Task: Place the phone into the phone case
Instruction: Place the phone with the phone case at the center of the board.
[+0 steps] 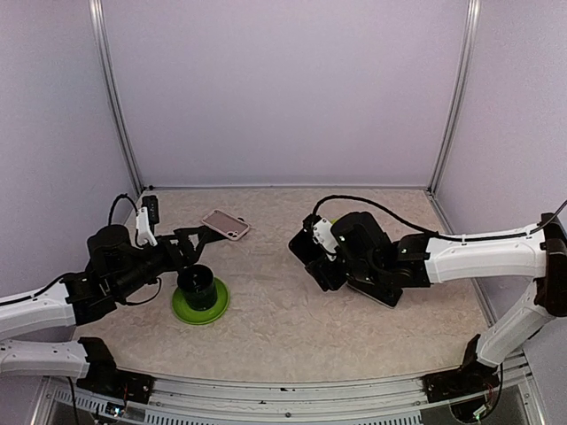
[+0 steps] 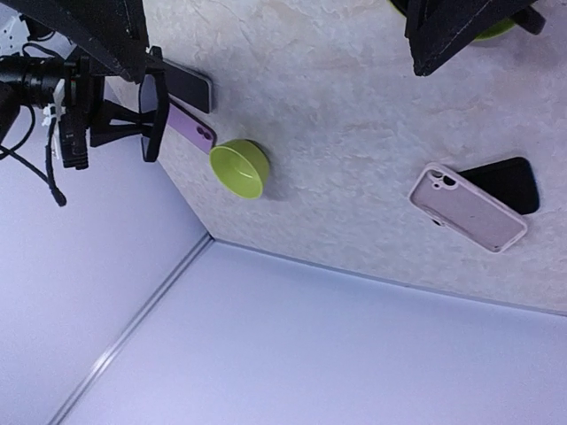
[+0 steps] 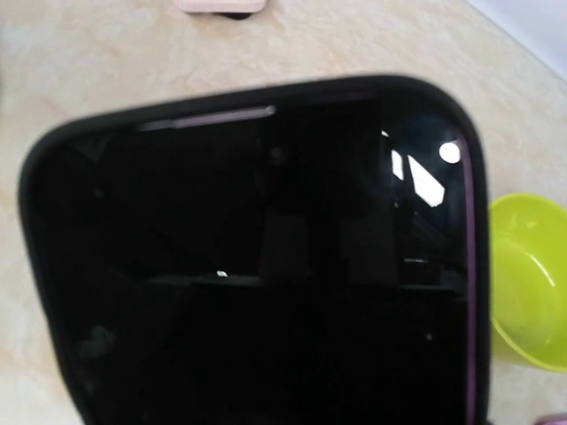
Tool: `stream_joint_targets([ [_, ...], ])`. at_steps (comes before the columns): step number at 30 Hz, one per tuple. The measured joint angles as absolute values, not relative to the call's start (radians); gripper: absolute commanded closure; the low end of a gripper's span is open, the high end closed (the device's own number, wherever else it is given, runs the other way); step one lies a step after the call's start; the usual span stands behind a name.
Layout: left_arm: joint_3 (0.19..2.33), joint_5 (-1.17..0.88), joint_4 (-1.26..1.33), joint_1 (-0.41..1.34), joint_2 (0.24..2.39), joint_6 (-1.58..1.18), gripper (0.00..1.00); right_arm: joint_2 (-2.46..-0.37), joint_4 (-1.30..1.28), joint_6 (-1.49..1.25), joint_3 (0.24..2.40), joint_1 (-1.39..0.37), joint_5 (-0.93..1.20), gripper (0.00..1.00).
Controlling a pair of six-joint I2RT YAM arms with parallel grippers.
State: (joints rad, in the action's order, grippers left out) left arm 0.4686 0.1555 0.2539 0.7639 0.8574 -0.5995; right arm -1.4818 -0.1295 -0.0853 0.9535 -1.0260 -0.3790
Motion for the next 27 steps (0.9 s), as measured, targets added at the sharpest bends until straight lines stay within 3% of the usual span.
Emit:
stream_joint_targets([
  [10, 0.415, 0.339, 0.225, 0.762, 0.8, -0.662, 0.01, -1.623, -0.173, -0.241, 1.097, -0.968, -0.354, 0.4],
  [27, 0.416, 0.383, 0.183, 0.761, 0.796, -0.693, 0.01, -1.979, -0.227, -0.428, 1.488, -0.85, -0.332, 0.39],
])
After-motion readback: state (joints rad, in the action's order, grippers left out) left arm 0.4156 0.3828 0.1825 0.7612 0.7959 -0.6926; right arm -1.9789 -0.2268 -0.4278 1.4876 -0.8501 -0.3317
